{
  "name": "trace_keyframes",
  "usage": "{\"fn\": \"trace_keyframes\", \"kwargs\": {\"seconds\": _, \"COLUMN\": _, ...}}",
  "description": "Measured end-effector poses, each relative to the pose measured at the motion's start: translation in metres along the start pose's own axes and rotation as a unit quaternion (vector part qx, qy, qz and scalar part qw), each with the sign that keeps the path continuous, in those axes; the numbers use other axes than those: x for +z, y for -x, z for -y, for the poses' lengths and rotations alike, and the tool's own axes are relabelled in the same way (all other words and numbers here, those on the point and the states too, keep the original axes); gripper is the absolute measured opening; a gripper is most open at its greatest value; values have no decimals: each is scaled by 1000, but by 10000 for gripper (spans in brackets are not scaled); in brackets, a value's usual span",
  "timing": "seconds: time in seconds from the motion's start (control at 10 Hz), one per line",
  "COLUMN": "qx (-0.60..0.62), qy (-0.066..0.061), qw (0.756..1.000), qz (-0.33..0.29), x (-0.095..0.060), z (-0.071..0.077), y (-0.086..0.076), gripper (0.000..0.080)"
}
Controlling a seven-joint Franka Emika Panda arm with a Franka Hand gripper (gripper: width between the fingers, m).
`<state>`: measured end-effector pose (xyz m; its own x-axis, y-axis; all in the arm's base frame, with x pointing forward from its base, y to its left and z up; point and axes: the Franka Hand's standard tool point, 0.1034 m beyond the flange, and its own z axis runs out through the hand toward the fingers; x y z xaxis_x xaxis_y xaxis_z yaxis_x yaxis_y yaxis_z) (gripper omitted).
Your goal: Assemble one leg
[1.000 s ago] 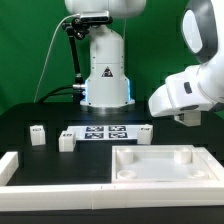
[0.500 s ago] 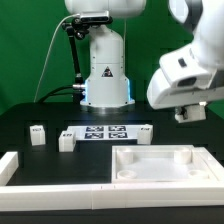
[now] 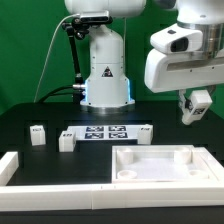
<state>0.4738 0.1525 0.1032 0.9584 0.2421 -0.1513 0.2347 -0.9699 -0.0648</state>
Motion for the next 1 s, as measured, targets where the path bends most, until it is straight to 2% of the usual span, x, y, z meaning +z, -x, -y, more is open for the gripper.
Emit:
{"fn": "trace_keyframes", "kwargs": {"seconds": 0.1, "qx": -2, "qy": 1, "qw": 998, "qz": -60, "x": 2, "z": -2, "y": -4, "gripper": 287}}
{"fn": "trace_keyframes", "kwargs": {"seconds": 0.2, "qx": -28, "qy": 2, "qw": 996, "qz": -87, "x": 6, "z": -10, "y": -6, "gripper": 287}}
{"fn": "trace_keyframes", "kwargs": {"seconds": 0.4, "qx": -49, "qy": 13, "qw": 981, "qz": -188, "x": -9, "z": -30, "y": -28, "gripper": 287}}
{"fn": "trace_keyframes", "kwargs": {"seconds": 0.5, "qx": -50, "qy": 18, "qw": 971, "qz": -231, "x": -17, "z": -36, "y": -37, "gripper": 287}}
{"fn": "trace_keyframes", "kwargs": {"seconds": 0.6, "qx": -50, "qy": 24, "qw": 959, "qz": -277, "x": -15, "z": -37, "y": -36, "gripper": 287}}
{"fn": "trace_keyframes", "kwargs": {"seconds": 0.7, "qx": -50, "qy": 23, "qw": 961, "qz": -270, "x": -9, "z": -37, "y": -32, "gripper": 287}}
{"fn": "trace_keyframes", "kwargs": {"seconds": 0.9, "qx": -56, "qy": 25, "qw": 961, "qz": -269, "x": -9, "z": -38, "y": -35, "gripper": 287}}
{"fn": "trace_keyframes", "kwargs": {"seconds": 1.0, "qx": -69, "qy": 28, "qw": 961, "qz": -268, "x": -8, "z": -44, "y": -48, "gripper": 287}}
